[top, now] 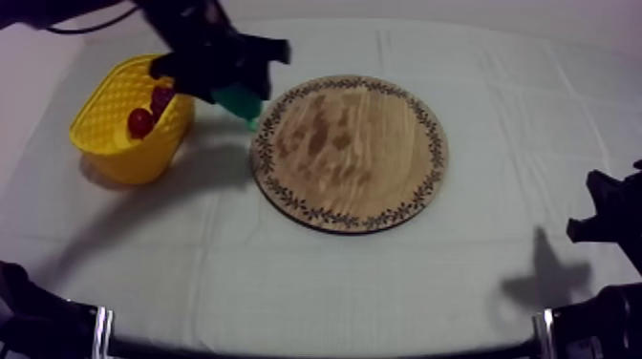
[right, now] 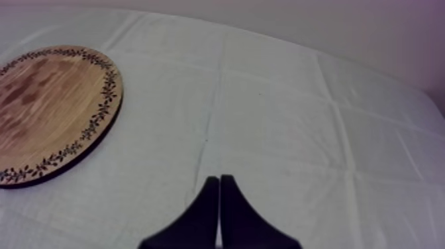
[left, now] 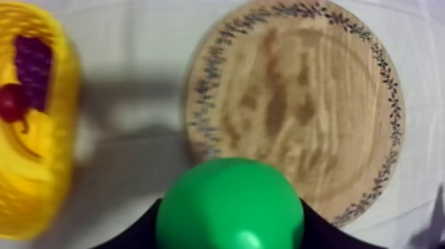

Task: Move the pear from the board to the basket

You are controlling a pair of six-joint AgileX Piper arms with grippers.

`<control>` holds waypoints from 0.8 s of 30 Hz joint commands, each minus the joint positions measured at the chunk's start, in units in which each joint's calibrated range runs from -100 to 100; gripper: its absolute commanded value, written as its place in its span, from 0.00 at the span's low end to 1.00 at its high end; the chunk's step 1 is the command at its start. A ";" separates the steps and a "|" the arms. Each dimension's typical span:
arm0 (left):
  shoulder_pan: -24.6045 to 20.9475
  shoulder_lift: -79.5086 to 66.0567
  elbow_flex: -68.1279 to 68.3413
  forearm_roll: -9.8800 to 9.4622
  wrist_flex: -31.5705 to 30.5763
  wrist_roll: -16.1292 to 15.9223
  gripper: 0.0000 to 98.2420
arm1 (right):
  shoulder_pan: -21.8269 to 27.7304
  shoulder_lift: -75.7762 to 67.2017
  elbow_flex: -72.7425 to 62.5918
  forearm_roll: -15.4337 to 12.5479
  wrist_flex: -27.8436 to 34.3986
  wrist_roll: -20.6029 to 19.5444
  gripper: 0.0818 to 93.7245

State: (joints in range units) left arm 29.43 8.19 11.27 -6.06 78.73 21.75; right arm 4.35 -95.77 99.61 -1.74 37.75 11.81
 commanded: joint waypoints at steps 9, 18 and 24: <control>-11.36 -15.05 12.26 -4.96 -8.46 -7.38 0.43 | 0.01 0.01 0.05 0.01 0.00 -0.01 0.00; -17.75 -12.22 14.48 -8.45 -18.85 -8.88 0.40 | 0.01 0.01 0.05 0.01 0.00 -0.02 0.00; -19.79 -9.01 19.64 -9.39 -22.45 -8.63 0.40 | -0.04 0.01 0.05 0.01 0.00 -0.01 0.00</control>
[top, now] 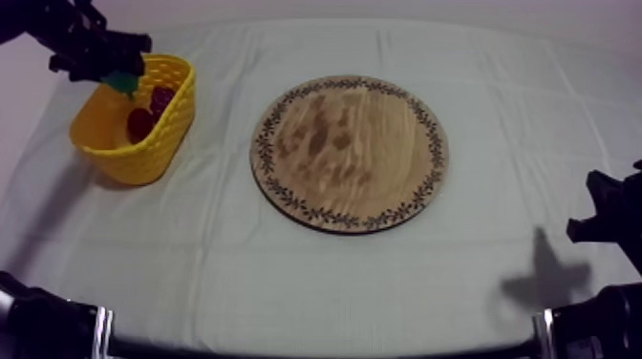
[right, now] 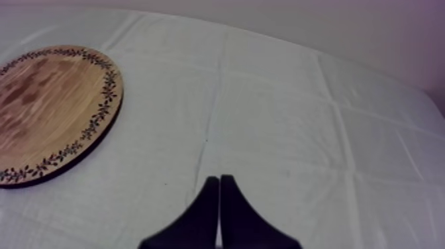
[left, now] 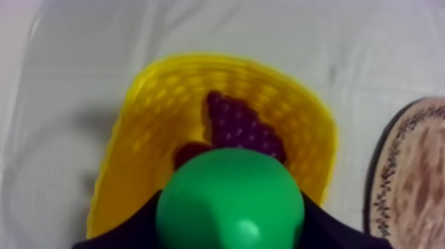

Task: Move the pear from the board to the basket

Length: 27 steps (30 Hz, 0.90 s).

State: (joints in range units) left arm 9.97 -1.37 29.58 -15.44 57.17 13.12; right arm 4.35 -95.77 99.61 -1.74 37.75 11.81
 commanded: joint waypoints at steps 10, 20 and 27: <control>-2.17 4.36 5.52 0.04 -5.68 -1.99 0.39 | -0.06 0.01 0.05 0.01 0.00 -0.01 0.00; -2.52 5.95 4.28 -0.83 -6.24 0.00 0.85 | -0.06 0.01 0.05 0.01 0.00 -0.01 0.00; -2.02 6.10 4.01 -4.24 -9.43 4.71 0.97 | 0.00 0.01 0.05 0.01 0.00 -0.01 0.00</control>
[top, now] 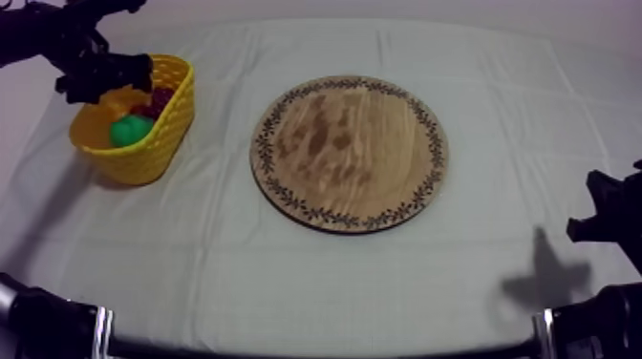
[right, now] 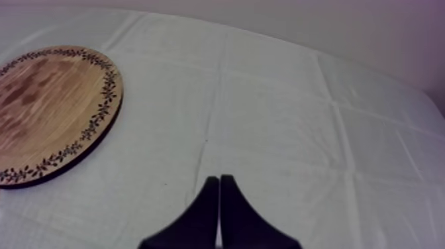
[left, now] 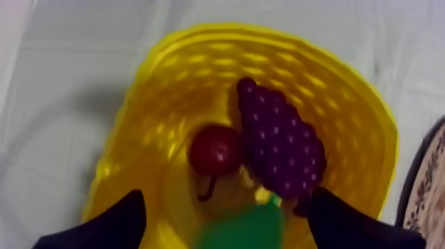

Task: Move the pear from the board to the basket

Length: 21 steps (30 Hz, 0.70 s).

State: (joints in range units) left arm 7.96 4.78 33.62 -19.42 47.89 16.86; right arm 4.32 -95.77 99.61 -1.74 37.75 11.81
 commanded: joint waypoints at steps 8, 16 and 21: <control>0.22 -3.36 0.29 -0.73 -1.16 2.59 0.89 | 0.02 0.01 0.05 0.01 -0.01 -0.01 0.00; 1.50 -14.69 7.15 -6.51 -6.34 9.09 0.46 | 0.04 0.01 0.05 0.01 -0.01 0.00 0.00; 1.37 -24.39 12.42 -9.06 -9.85 12.03 0.16 | 0.05 0.01 0.05 0.01 -0.01 -0.01 0.00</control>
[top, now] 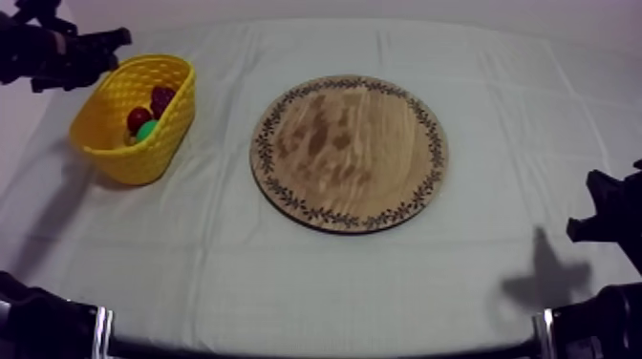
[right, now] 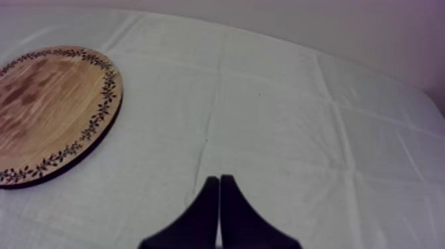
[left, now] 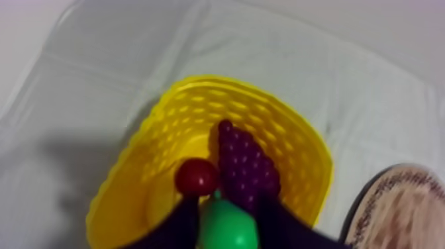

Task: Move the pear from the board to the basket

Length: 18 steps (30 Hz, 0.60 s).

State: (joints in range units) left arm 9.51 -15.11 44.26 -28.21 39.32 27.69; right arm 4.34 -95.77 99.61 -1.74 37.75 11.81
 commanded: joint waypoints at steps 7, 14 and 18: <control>-4.02 -21.42 12.06 -0.78 -9.61 1.66 0.01 | 0.03 0.01 0.05 0.01 -0.01 -0.01 0.00; -7.13 -42.15 24.17 -0.65 -14.63 0.19 0.00 | 0.03 0.01 0.05 0.01 -0.01 -0.01 0.00; -7.06 -54.84 31.25 -0.55 -15.51 -0.48 0.00 | 0.03 0.01 0.05 0.01 -0.01 -0.01 0.00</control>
State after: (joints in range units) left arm 2.36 -57.82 71.24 -28.77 24.00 27.24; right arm 4.36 -95.77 99.61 -1.74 37.75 11.81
